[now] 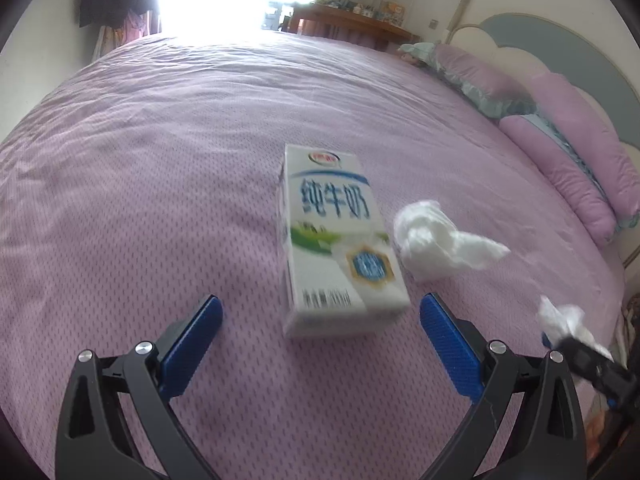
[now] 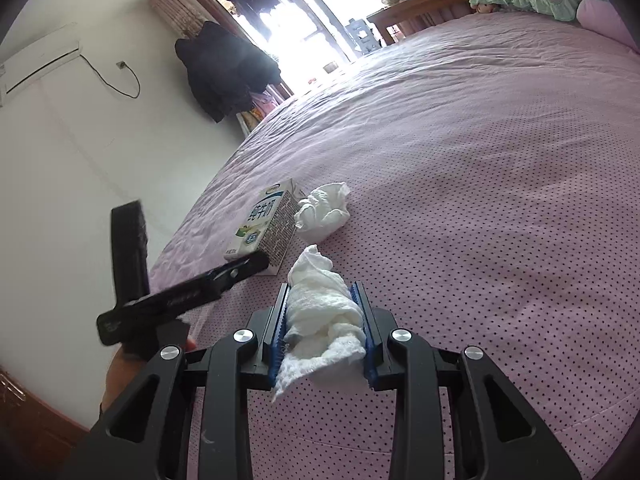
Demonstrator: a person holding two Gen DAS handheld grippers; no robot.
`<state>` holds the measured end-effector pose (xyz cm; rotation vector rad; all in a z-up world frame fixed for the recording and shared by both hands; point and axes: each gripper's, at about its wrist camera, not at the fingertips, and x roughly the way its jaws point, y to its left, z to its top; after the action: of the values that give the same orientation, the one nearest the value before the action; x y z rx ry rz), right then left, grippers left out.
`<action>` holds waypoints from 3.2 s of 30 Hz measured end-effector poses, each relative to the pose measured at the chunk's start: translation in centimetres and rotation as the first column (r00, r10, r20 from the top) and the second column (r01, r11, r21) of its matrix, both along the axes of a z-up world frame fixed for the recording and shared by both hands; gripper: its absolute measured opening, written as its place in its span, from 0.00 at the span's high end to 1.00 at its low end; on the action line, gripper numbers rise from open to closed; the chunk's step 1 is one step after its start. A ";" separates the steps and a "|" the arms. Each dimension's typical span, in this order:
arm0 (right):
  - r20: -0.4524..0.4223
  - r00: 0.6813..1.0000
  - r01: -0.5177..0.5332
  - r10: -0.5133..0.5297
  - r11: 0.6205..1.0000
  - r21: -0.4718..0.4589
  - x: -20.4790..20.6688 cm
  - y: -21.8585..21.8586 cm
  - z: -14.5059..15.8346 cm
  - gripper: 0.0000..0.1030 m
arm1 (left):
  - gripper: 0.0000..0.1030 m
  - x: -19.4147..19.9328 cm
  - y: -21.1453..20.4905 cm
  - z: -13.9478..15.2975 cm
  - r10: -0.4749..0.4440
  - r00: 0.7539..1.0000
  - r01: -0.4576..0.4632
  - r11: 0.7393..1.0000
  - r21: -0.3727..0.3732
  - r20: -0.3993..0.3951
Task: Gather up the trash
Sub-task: 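Grasp the white tissue with the right tool while the left tool grasps the milk carton, then carry the milk carton and tissue over the yellow bin, then open the left tool to drop the carton while the right tool releases the tissue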
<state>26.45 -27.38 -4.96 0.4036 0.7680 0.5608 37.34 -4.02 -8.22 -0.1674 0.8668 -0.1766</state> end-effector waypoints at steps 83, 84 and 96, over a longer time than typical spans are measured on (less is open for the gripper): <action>-0.412 0.674 0.685 -0.613 0.728 0.038 -45.9 -22.4 -21.1 0.71 | 0.12 -36.3 -32.1 -18.3 -0.781 0.458 0.789 0.577 -0.212 -0.424; -0.416 0.675 0.682 -0.609 0.730 0.037 -45.9 -22.4 -21.1 0.71 | 0.11 -36.3 -32.1 -18.5 -0.780 0.453 0.791 0.575 -0.210 -0.431; -0.482 0.653 0.668 -0.584 0.744 0.004 -45.2 -22.2 -22.6 0.66 | 0.08 -35.9 -31.8 -19.8 -0.765 0.440 0.776 0.587 -0.229 -0.471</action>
<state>-18.79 -49.54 -27.55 0.9572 0.9574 -0.1507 1.41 -35.86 -27.99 0.2484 1.4712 -1.0494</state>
